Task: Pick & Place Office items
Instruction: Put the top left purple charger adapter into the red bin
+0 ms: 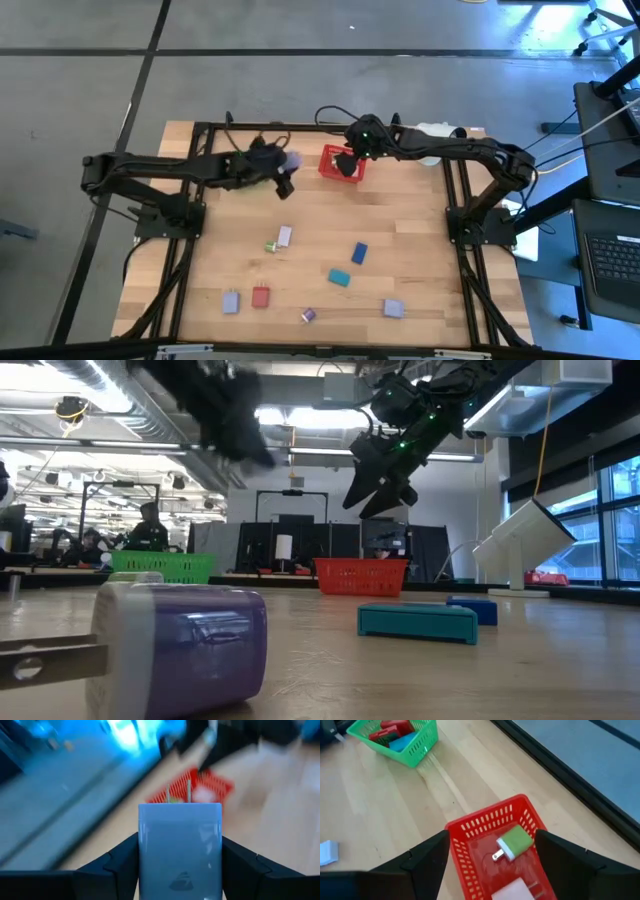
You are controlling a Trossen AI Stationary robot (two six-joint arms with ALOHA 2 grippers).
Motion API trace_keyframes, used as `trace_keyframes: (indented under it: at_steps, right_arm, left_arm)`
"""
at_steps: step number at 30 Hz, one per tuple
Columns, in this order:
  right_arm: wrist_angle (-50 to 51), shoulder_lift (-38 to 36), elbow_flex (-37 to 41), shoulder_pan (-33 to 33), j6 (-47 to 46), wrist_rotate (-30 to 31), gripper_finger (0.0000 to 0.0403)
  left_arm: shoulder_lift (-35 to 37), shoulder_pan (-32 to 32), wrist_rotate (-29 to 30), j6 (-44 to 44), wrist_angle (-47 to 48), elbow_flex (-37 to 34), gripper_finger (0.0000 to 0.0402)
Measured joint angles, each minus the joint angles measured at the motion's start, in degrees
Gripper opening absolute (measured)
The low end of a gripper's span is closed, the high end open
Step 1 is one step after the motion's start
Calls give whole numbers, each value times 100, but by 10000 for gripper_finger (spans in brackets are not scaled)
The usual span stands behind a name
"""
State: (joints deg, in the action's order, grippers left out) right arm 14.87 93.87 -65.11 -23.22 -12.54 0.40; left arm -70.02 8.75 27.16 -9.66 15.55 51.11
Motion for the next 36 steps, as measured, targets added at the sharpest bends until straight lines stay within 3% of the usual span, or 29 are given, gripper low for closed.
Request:
trace_keyframes:
  at_steps: [8,17,20,27,36]
  right_arm:
    - [-302,-536,1,-2,-581,-687,275]
    - [-2032,-747,-5,152,-1579,-2072,279]
    - [-2177,-724,-5,247,-1570,-2031,297]
    - [-2151,-722,-5,320,-1556,-1351,341]
    - [-2164,-689,-3,400,-1553,-1144,348]
  left_arm:
    - [294,-240,956,1013,-1318,166,212]
    - [-149,-246,1333,1492,-1920,166,213]
    - [-436,-246,1585,1459,-2078,164,213]
    - [-1018,-269,1366,1356,-2903,164,214]
    - [-1631,-267,1299,1839,-3851,365,214]
